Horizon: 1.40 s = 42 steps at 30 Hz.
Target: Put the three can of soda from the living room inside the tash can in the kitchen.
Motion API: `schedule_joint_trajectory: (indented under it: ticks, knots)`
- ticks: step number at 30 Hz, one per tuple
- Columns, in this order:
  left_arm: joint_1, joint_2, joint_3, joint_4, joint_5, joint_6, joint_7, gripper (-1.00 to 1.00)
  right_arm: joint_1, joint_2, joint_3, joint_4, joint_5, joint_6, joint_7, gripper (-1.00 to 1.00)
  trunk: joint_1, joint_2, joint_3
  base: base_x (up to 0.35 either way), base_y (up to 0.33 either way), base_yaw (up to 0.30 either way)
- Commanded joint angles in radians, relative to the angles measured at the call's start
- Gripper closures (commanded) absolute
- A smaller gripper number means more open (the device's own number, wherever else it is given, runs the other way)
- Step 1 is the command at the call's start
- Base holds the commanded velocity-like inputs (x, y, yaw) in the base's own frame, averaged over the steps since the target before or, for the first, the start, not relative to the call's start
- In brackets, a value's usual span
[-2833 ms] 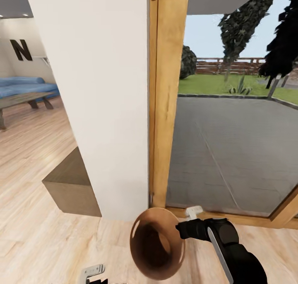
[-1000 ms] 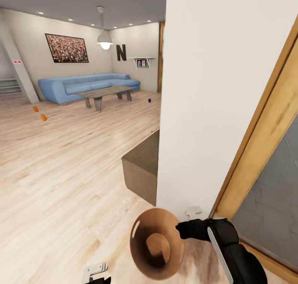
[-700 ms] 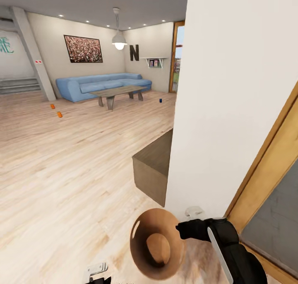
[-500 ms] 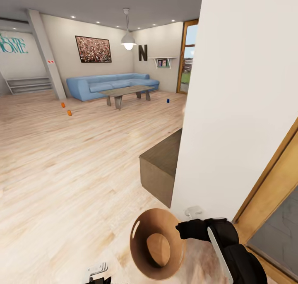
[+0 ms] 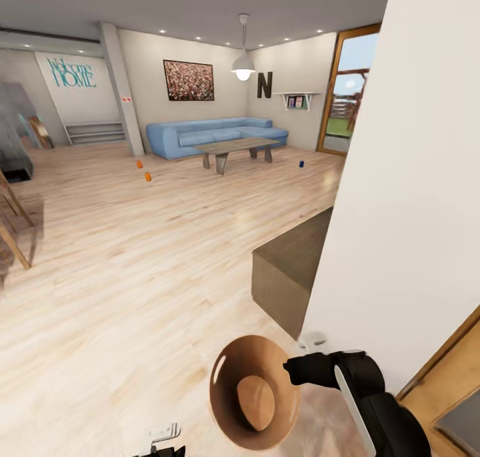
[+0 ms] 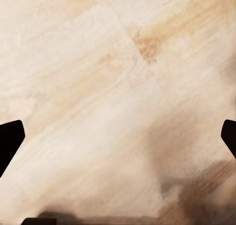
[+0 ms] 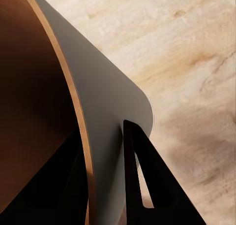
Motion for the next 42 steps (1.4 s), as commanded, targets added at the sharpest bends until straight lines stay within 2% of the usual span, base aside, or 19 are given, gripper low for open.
schedule_joint_trajectory:
  ticks: [1, 42]
  knots:
    - [0.000, 0.000, 0.000, 0.001, 0.000, 0.000, 0.000, -1.00, 0.000, 0.000, 0.000, 0.000, -0.028, 0.005, 0.004, 1.00, 0.000, 0.000, 0.000, 0.000, 0.000, 0.299]
    - [0.000, 0.000, 0.000, 0.009, 0.001, -0.002, 0.003, -1.00, 0.000, 0.000, -0.007, 0.000, -0.037, 0.007, 0.007, 1.00, 0.000, 0.000, 0.000, 0.000, 0.000, 0.298]
